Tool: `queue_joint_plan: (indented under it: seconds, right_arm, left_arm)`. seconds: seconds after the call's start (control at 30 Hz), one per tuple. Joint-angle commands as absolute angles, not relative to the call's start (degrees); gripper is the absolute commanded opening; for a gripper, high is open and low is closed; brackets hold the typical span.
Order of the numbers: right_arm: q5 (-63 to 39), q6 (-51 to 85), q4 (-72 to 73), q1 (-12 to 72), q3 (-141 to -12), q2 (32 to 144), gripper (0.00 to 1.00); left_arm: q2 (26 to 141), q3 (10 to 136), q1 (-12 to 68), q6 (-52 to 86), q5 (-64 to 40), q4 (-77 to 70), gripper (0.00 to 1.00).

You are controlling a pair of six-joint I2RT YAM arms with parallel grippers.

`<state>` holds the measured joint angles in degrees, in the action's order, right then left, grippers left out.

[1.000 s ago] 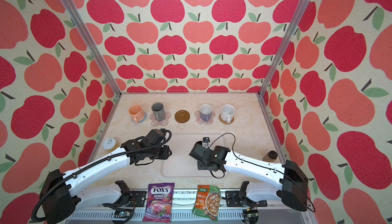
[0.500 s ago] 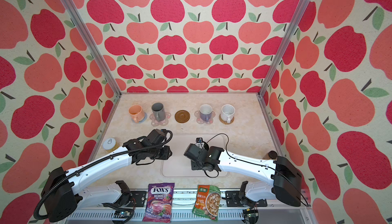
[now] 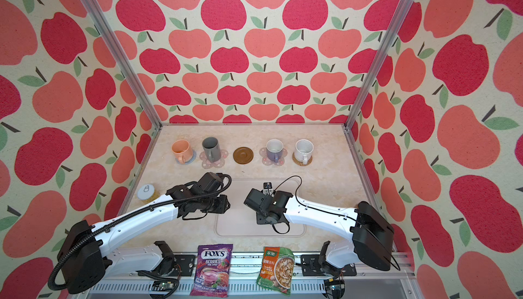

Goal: Place cups on coasters
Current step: Rotate the cup on the tray.

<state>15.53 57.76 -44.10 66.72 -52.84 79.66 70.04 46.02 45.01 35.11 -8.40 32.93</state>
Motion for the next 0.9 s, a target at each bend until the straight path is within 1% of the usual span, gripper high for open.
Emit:
queue_joint_plan:
  seconds: [0.0,0.23,0.67,0.87]
  right_arm:
    - [15.5,58.7,-45.0,66.0,-50.8,77.8,0.44]
    - [14.8,58.3,-44.8,65.1,-49.7,77.2,0.43]
    - [12.7,53.8,-42.8,65.0,-51.7,80.1,0.27]
    - [13.1,53.6,-43.5,65.0,-52.0,80.1,0.27]
  left_arm:
    - [71.4,47.3,44.6,35.1,-9.2,32.3,0.28]
    - [72.7,47.5,44.6,35.2,-9.5,31.8,0.28]
    - [74.2,47.6,44.2,35.2,-9.7,31.5,0.28]
    - [74.6,47.9,44.0,35.2,-10.0,31.5,0.28]
